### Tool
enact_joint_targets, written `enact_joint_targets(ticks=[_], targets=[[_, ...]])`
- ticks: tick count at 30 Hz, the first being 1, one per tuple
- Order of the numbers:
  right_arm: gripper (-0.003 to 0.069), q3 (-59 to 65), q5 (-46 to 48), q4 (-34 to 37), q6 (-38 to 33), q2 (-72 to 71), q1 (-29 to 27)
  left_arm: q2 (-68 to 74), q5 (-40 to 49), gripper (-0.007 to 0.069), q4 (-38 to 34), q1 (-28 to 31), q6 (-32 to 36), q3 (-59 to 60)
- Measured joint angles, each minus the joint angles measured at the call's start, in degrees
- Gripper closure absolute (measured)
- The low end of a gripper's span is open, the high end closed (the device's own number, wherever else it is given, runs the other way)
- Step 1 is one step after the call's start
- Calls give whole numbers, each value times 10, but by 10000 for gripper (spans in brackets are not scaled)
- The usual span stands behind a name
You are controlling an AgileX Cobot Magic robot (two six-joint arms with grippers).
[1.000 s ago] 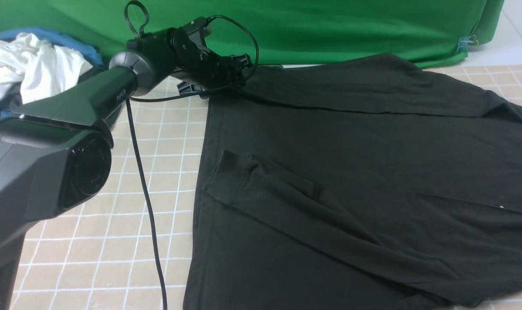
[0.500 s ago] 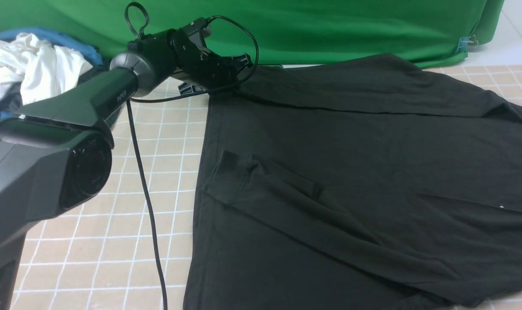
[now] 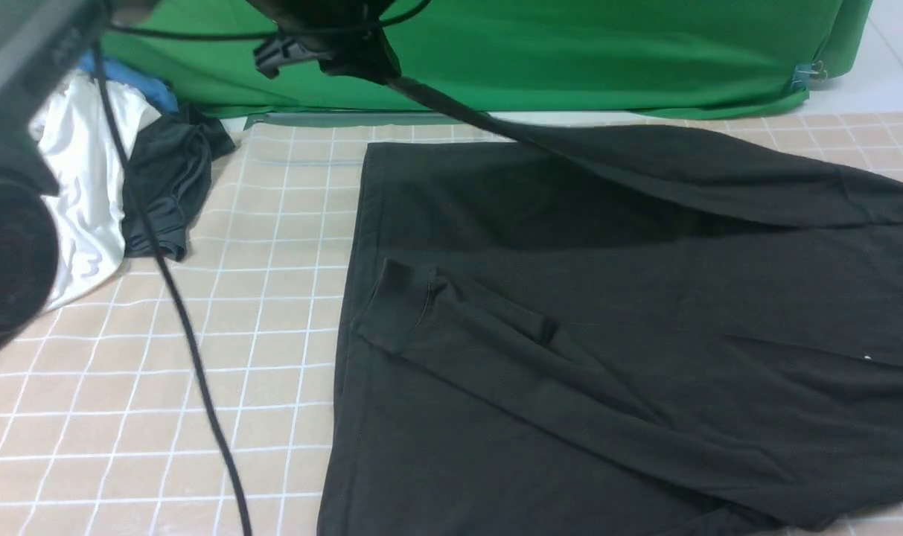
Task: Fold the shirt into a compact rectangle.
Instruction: 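Fold the left side of the dark shirt inward over its body with the left gripper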
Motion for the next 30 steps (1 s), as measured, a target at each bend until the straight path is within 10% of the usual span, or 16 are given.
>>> enact_joint_targets(ticks=[20, 30], targets=[[442, 0, -30, -2, -3, 0, 0, -139, 24, 602, 37, -66, -45, 424], [442, 0, -37, -2, 1, 0, 0, -124, -59, 493, 110, -66, -59, 449]])
